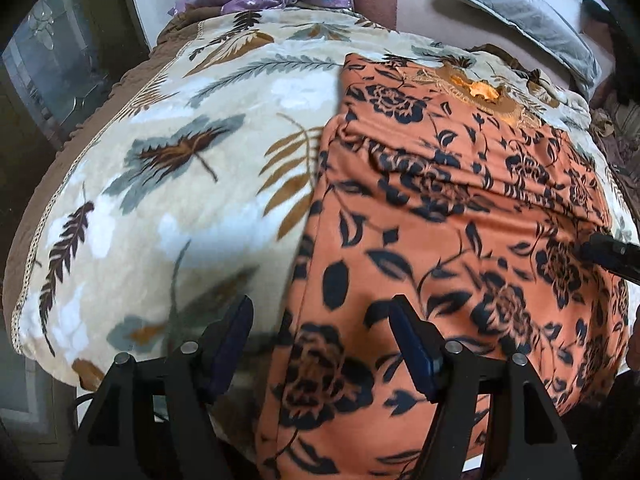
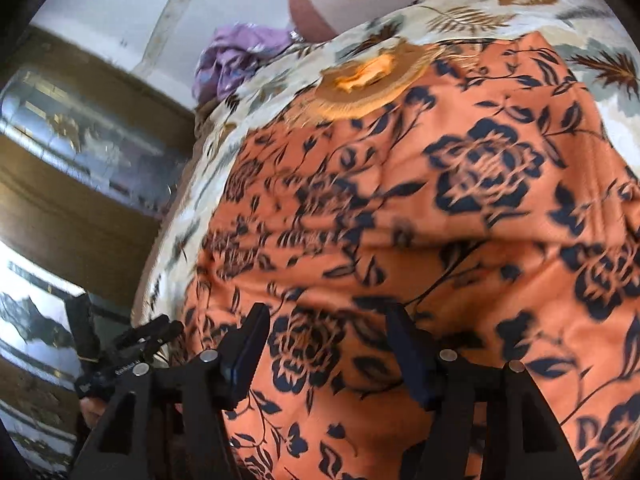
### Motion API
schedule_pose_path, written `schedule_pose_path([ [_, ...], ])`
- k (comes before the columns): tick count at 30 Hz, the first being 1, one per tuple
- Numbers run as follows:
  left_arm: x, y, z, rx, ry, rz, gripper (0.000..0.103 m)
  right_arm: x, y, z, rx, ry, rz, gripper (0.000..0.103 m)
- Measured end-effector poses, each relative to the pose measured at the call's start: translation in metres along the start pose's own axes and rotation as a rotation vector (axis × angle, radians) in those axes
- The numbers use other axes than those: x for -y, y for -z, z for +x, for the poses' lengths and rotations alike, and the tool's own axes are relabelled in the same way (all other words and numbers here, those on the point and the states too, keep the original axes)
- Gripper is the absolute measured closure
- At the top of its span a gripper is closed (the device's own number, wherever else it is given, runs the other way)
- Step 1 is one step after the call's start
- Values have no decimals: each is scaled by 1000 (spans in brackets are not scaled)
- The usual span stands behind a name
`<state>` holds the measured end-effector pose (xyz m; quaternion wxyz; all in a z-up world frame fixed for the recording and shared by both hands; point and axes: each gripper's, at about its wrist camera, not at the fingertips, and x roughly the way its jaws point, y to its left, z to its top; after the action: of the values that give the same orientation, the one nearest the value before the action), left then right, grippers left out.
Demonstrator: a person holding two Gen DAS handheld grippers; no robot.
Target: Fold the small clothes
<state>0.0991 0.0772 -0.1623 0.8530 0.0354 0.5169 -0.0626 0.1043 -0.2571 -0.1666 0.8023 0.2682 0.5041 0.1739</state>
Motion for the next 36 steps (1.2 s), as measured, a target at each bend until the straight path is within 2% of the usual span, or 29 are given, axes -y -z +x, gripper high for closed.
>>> schedule_pose_path([
  [2,-4,6,-2,-1,1,-11,32,-4,10,9,-35,-10,-1,39],
  [3,-7,10,-3,0,7,-18,35,-7,15,12,-38,-9,-11,39],
  [4,-10,13,-4,3,14,-22,40,-14,20,13,-34,-6,-30,39],
  [5,-10,16,-4,-1,16,-21,52,-21,25,13,-41,-15,-50,39],
  [6,-11,19,-4,-12,22,-18,59,-26,29,14,-56,-35,-60,39],
  [7,-12,22,-4,-23,36,-17,60,-30,35,15,-73,-61,-68,39],
  [11,-19,36,-10,-31,58,-28,60,-39,51,9,-67,-63,-95,39],
  [17,-28,61,-19,-48,58,-7,42,-32,57,-5,-25,-94,-31,39],
  [20,-35,73,-18,-78,61,-12,41,-31,56,-5,-23,-102,-16,39],
  [25,-44,85,-10,-115,111,-61,41,-39,57,2,-31,-99,-32,39],
  [26,-44,85,-9,-118,124,-63,43,-40,57,3,-32,-98,-32,39],
  [29,-42,84,-7,-131,145,-61,77,-41,58,3,-26,-99,-27,39],
  [30,-42,84,-7,-133,156,-60,83,-42,59,3,-24,-102,-26,39],
  [32,-42,82,-8,-130,167,-61,92,-41,61,1,-20,-108,-22,39],
  [36,-43,80,-11,-134,163,-84,95,-41,62,1,-17,-120,-25,39],
])
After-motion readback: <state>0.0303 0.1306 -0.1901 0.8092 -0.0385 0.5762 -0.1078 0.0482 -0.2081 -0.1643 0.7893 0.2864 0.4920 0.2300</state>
